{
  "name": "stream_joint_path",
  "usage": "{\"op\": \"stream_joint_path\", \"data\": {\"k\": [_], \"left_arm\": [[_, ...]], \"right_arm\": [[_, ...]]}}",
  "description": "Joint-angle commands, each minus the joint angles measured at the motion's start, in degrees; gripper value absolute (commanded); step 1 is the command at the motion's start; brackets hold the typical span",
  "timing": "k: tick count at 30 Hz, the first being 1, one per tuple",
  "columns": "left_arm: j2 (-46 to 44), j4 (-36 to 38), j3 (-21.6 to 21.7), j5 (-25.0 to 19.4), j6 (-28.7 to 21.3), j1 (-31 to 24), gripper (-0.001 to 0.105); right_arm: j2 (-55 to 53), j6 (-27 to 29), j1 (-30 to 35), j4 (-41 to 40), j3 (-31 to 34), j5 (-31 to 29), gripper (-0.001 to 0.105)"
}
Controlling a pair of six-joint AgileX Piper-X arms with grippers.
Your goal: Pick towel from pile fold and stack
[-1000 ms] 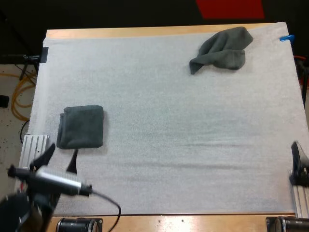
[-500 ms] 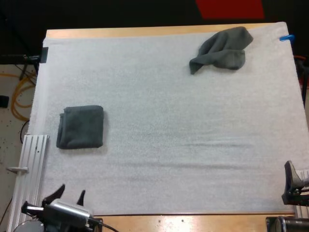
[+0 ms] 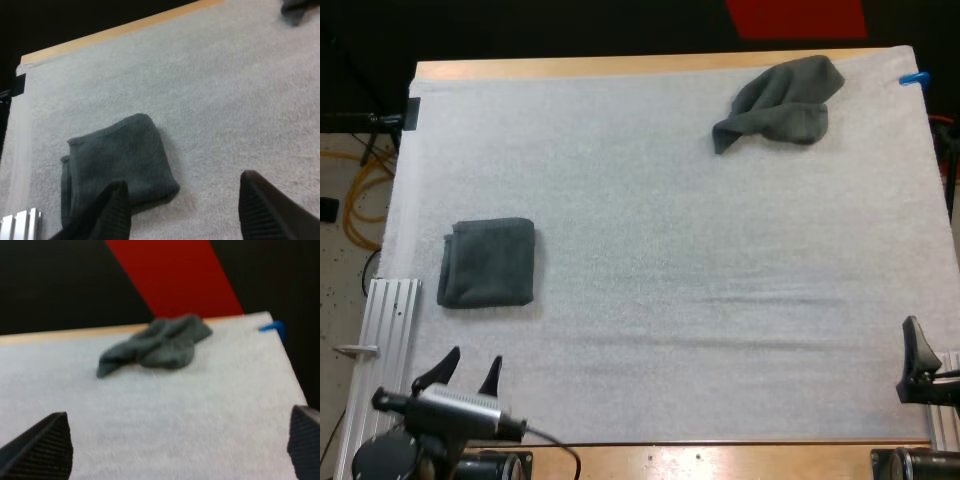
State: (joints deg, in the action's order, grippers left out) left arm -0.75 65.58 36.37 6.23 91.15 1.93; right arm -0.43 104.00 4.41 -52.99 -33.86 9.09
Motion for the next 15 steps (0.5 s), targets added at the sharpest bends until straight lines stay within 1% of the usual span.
{"op": "stream_joint_path", "data": {"k": [1,2,5,8,15], "left_arm": [[-7.9,-3.0,-1.9,-0.3,1.7,-0.1,0.047],[-8.0,-4.1,-3.7,-0.3,2.1,-0.1,0.047],[-8.0,-6.7,-6.6,-0.3,3.3,-0.1,0.047],[-8.0,-7.3,-6.9,-0.2,3.6,-0.1,0.047],[-8.0,-7.3,-6.9,-0.2,3.7,-0.1,0.047]], "right_arm": [[-2.6,0.8,-0.1,0.5,1.3,0.2,0.085],[-2.6,0.8,-0.1,0.5,2.6,0.2,0.085],[-2.6,0.8,-0.1,0.5,5.5,0.2,0.085],[-2.6,0.6,-0.1,0.6,7.2,0.2,0.085],[-2.6,0.1,-0.1,0.6,7.2,0.2,0.085]]}}
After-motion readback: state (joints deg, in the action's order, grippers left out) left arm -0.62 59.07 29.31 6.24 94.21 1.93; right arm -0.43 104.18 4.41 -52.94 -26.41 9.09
